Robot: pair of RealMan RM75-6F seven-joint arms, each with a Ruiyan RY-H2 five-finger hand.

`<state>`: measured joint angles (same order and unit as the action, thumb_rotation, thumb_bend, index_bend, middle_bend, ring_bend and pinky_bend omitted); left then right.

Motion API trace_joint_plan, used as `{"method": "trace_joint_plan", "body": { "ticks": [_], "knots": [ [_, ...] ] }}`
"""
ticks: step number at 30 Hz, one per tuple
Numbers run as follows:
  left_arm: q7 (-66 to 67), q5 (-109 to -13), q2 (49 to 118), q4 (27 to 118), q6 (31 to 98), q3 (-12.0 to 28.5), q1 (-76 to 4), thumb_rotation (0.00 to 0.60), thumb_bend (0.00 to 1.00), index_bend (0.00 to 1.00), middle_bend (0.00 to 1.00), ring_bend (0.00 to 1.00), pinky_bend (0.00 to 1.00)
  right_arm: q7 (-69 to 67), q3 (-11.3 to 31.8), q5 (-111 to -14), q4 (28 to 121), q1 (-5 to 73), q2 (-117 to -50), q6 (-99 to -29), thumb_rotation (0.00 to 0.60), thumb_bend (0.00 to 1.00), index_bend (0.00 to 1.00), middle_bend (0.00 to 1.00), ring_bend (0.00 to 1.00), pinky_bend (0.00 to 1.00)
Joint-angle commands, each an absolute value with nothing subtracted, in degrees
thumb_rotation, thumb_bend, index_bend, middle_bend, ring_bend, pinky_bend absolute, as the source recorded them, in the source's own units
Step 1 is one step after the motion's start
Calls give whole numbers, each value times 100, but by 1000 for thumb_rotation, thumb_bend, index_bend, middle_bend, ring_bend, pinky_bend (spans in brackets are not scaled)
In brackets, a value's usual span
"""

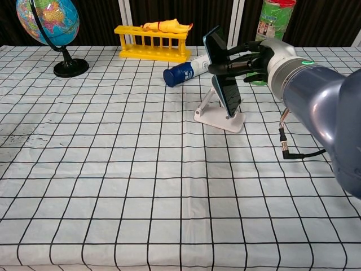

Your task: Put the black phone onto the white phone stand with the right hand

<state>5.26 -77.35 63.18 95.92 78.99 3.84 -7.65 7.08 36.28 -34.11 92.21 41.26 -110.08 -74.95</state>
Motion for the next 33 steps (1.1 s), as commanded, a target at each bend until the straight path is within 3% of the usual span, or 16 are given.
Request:
{"method": "trace_joint_plan", "body": {
  "ticks": [1, 29, 33],
  "knots": [
    [525, -7732, 6317, 9595, 7897, 385, -766, 600, 0, 0, 0, 0, 0, 721, 3632, -3404, 9209, 4134, -11011, -7485, 600, 242, 394, 432, 276, 180],
    [508, -7717, 6313, 9605, 7900, 394, -765, 600, 0, 0, 0, 0, 0, 798, 3547, -3394, 9287, 4109, -10947, -7366, 600, 118, 201, 263, 143, 171],
    [505, -7718, 6312, 9605, 7899, 393, -765, 600, 0, 0, 0, 0, 0, 803, 3538, -3408, 9331, 4104, -10929, -7356, 600, 103, 135, 181, 97, 161]
  ]
}}
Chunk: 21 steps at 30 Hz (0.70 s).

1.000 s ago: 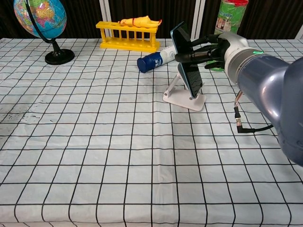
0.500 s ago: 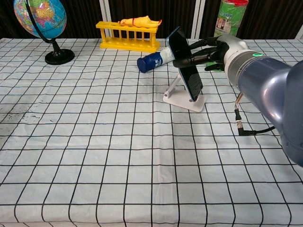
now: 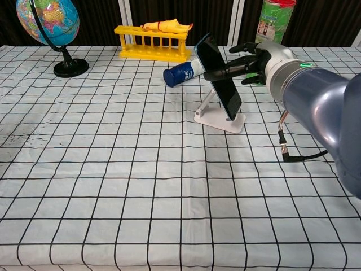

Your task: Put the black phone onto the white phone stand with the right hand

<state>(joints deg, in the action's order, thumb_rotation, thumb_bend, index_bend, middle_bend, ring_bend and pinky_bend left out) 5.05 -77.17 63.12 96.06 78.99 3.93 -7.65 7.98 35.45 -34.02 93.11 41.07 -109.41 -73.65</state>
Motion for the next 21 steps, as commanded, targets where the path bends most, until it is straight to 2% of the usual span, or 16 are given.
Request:
{"method": "trace_joint_plan", "body": {
  "ticks": [1, 7, 13, 16, 21],
  "knots": [
    [504, -7716, 6312, 9604, 7897, 394, -766, 600, 0, 0, 0, 0, 0, 815, 3526, -3415, 9352, 4100, -10913, -7347, 600, 100, 119, 153, 83, 161],
    [504, -7718, 6312, 9593, 7906, 395, -763, 600, 0, 0, 0, 0, 0, 848, 3375, -3672, 9647, 3945, -10695, -7461, 600, 98, 91, 88, 52, 161],
    [512, -7725, 6314, 9592, 7922, 391, -755, 600, 0, 0, 0, 0, 0, 820, 3145, -4016, 10018, 3599, -10279, -7625, 600, 99, 90, 83, 49, 161],
    [527, -7735, 6317, 9580, 7937, 393, -753, 600, 0, 0, 0, 0, 0, 810, 2956, -4264, 10246, 3294, -9892, -7755, 600, 99, 89, 80, 45, 161],
    [556, -7751, 6342, 9569, 7989, 398, -739, 600, 0, 0, 0, 0, 0, 710, 2532, -4772, 10674, 2593, -8888, -7885, 600, 99, 90, 60, 28, 161]
  ]
}}
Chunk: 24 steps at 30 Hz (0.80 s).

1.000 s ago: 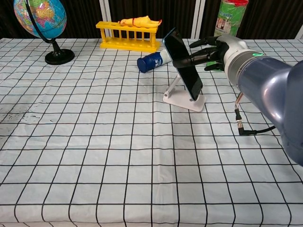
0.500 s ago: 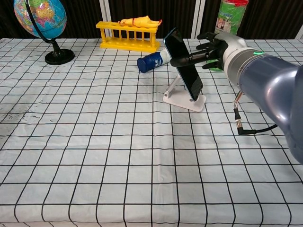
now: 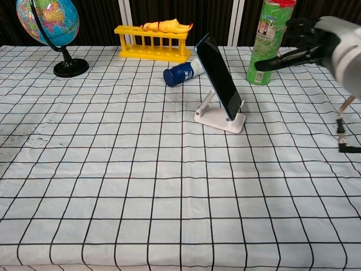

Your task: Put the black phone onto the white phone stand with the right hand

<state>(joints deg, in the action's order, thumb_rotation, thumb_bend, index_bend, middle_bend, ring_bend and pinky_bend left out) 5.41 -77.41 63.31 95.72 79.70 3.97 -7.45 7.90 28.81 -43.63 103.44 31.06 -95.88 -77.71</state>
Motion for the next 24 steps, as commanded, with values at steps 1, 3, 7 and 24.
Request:
{"method": "trace_joint_plan", "body": {
  "ticks": [1, 3, 7, 24],
  "knots": [
    [565, -7755, 6348, 9566, 7999, 397, -736, 600, 0, 0, 0, 0, 0, 685, 2451, -4870, 10724, 2493, -8726, -7877, 600, 99, 89, 56, 24, 161],
    [590, -7763, 6369, 9560, 8026, 396, -727, 600, 0, 0, 0, 0, 0, 641, 2150, -5259, 10785, 2194, -8227, -7880, 600, 99, 84, 51, 22, 161],
    [705, -7773, 6419, 9526, 8064, 396, -725, 600, 0, 0, 0, 0, 0, 482, 1564, -6157, 10705, 1755, -7547, -7956, 600, 82, 24, 6, 3, 161],
    [1058, -7844, 6575, 9433, 8274, 399, -678, 600, 0, 0, 0, 0, 0, 548, 274, -8057, 9209, 845, -6649, -8569, 600, 26, 0, 0, 0, 159]
  ]
}}
